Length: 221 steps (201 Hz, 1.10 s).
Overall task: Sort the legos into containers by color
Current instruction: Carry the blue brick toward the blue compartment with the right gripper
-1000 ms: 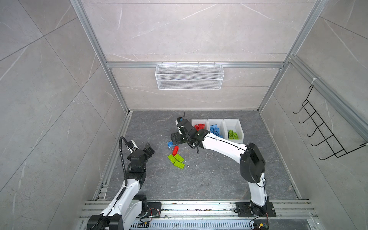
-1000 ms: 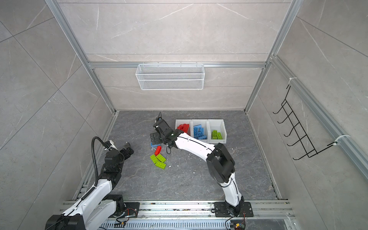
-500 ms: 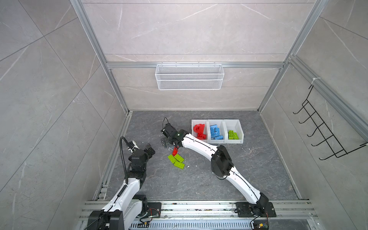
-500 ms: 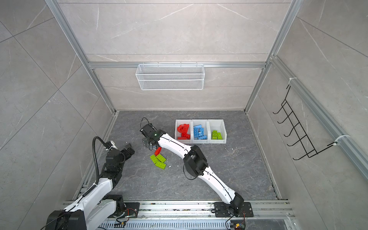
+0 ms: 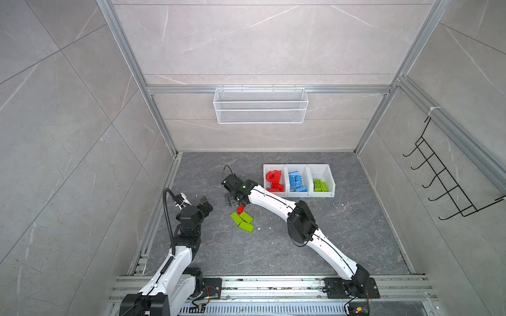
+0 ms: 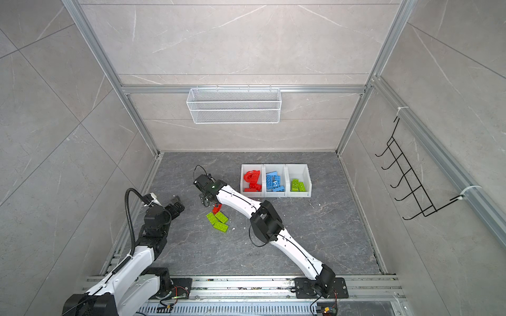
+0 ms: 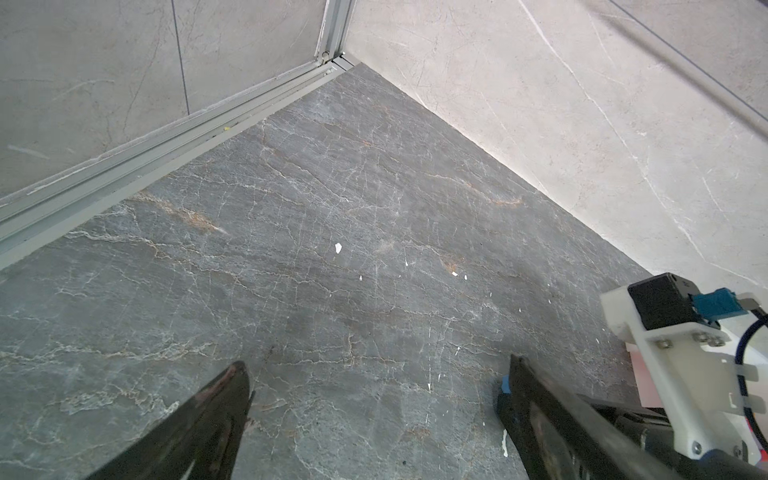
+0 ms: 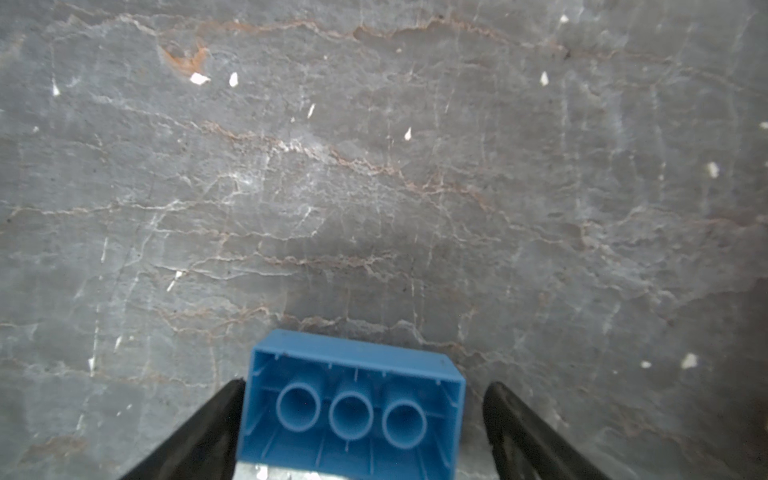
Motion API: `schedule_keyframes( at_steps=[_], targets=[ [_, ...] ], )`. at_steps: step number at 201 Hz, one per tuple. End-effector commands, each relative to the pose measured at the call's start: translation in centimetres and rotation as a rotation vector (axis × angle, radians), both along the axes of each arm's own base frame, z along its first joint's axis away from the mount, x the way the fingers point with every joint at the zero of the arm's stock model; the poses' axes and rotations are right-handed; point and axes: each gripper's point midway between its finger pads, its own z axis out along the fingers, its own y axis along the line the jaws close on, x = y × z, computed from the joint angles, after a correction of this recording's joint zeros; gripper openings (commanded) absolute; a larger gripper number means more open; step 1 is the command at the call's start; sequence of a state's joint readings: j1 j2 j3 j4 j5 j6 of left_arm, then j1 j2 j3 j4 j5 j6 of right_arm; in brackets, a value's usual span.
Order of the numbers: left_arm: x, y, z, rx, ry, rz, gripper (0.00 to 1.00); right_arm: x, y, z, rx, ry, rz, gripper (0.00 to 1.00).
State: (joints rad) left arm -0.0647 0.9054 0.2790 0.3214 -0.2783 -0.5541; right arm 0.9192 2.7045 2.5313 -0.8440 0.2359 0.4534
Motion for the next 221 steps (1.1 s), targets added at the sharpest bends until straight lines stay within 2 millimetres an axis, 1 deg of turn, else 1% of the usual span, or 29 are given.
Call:
schedule_keyframes(
  at_steps=[1, 13, 28, 49, 65, 81, 84, 85, 88, 99, 109, 111, 113, 115, 120, 123, 125, 127, 133, 139, 141, 153, 181, 198, 207, 221],
  targets=[
    [0.3, 0.1, 1.1, 0.0, -0.04, 0.002, 1.0, 0.4, -0.3, -1.4, 0.02, 0.03, -0.017, 0.83],
    [0.3, 0.1, 1.2, 0.002, -0.04, 0.001, 1.0, 0.6, -0.3, -1.4, 0.026, 0.03, -0.018, 0.79],
    [0.3, 0.1, 1.2, 0.004, -0.041, 0.005, 1.0, 0.7, -0.1, -0.7, 0.039, 0.02, -0.014, 0.75],
    [0.3, 0.2, 1.4, 0.012, -0.043, 0.005, 1.0, 1.2, 0.3, 0.8, 0.066, -0.013, 0.002, 0.7],
    [0.2, 0.2, 1.6, 0.014, -0.048, 0.005, 1.0, 1.2, 0.5, 2.2, 0.083, -0.027, 0.029, 0.67],
    [0.2, 0.1, 1.8, 0.014, -0.056, -0.001, 1.0, 0.9, 0.2, 3.7, 0.096, -0.039, 0.04, 0.64],
    [0.2, 0.1, 1.8, 0.015, -0.055, -0.001, 1.0, 0.8, 0.0, 3.4, 0.094, -0.034, 0.042, 0.63],
    [0.2, 0.1, 1.8, 0.016, -0.055, 0.0, 1.0, 0.8, 0.1, 4.1, 0.104, -0.042, 0.042, 0.63],
    [0.2, 0.1, 1.9, 0.017, -0.056, -0.002, 1.0, 0.8, 0.0, 4.8, 0.117, -0.047, 0.044, 0.63],
    [0.0, 0.3, 1.7, 0.022, -0.051, 0.006, 1.0, 0.6, -0.4, 5.7, 0.158, -0.046, 0.047, 0.61],
    [0.0, 0.3, 1.7, 0.021, -0.054, 0.01, 1.0, 0.4, -1.1, 6.8, 0.197, -0.047, 0.04, 0.59],
    [0.0, 0.3, 1.8, 0.021, -0.055, 0.009, 1.0, 0.3, -1.4, 6.7, 0.199, -0.044, 0.038, 0.59],
    [0.0, 0.3, 1.7, 0.022, -0.054, 0.007, 1.0, 0.2, -1.5, 7.2, 0.208, -0.048, 0.036, 0.58],
    [0.0, 0.3, 1.8, 0.022, -0.054, 0.007, 1.0, 0.2, -1.7, 7.2, 0.212, -0.047, 0.034, 0.58],
    [0.0, 0.3, 1.7, 0.024, -0.053, 0.006, 1.0, 0.1, -2.2, 7.9, 0.23, -0.056, 0.029, 0.58],
    [0.0, 0.3, 1.7, 0.023, -0.053, 0.006, 1.0, 0.0, -2.6, 7.9, 0.237, -0.056, 0.026, 0.58],
    [0.0, 0.3, 1.7, 0.023, -0.052, 0.006, 1.0, 0.0, -2.8, 8.4, 0.245, -0.061, 0.023, 0.58],
    [0.0, 0.3, 1.7, 0.022, -0.052, 0.006, 1.0, -0.1, -3.1, 8.3, 0.248, -0.061, 0.021, 0.57],
    [0.1, 0.2, 1.8, 0.021, -0.053, 0.003, 1.0, -0.3, -3.8, 9.1, 0.269, -0.067, 0.013, 0.58],
    [0.1, 0.2, 1.8, 0.017, -0.055, 0.004, 1.0, -0.6, -4.8, 9.3, 0.277, -0.063, 0.004, 0.57],
    [0.1, 0.2, 1.8, 0.016, -0.055, 0.002, 1.0, -0.7, -5.0, 9.6, 0.285, -0.066, 0.003, 0.57],
    [0.2, -0.2, 2.1, 0.012, -0.058, -0.017, 1.0, -1.1, -7.4, 10.7, 0.302, -0.071, -0.017, 0.57],
    [0.3, -0.3, 2.1, 0.014, -0.061, -0.028, 1.0, -1.2, -14.8, 13.2, 0.315, -0.072, -0.087, 0.57],
    [0.5, -0.6, 2.1, 0.01, -0.062, -0.042, 1.0, -1.0, -19.3, 14.4, 0.304, -0.092, -0.137, 0.58],
    [0.5, -0.8, 2.0, 0.009, -0.059, -0.056, 1.0, -0.6, -21.8, 14.9, 0.305, -0.105, -0.172, 0.57],
    [0.8, -1.4, 2.2, 0.006, -0.069, -0.092, 1.0, 0.3, -25.0, 15.4, 0.301, -0.117, -0.215, 0.57]
  ],
)
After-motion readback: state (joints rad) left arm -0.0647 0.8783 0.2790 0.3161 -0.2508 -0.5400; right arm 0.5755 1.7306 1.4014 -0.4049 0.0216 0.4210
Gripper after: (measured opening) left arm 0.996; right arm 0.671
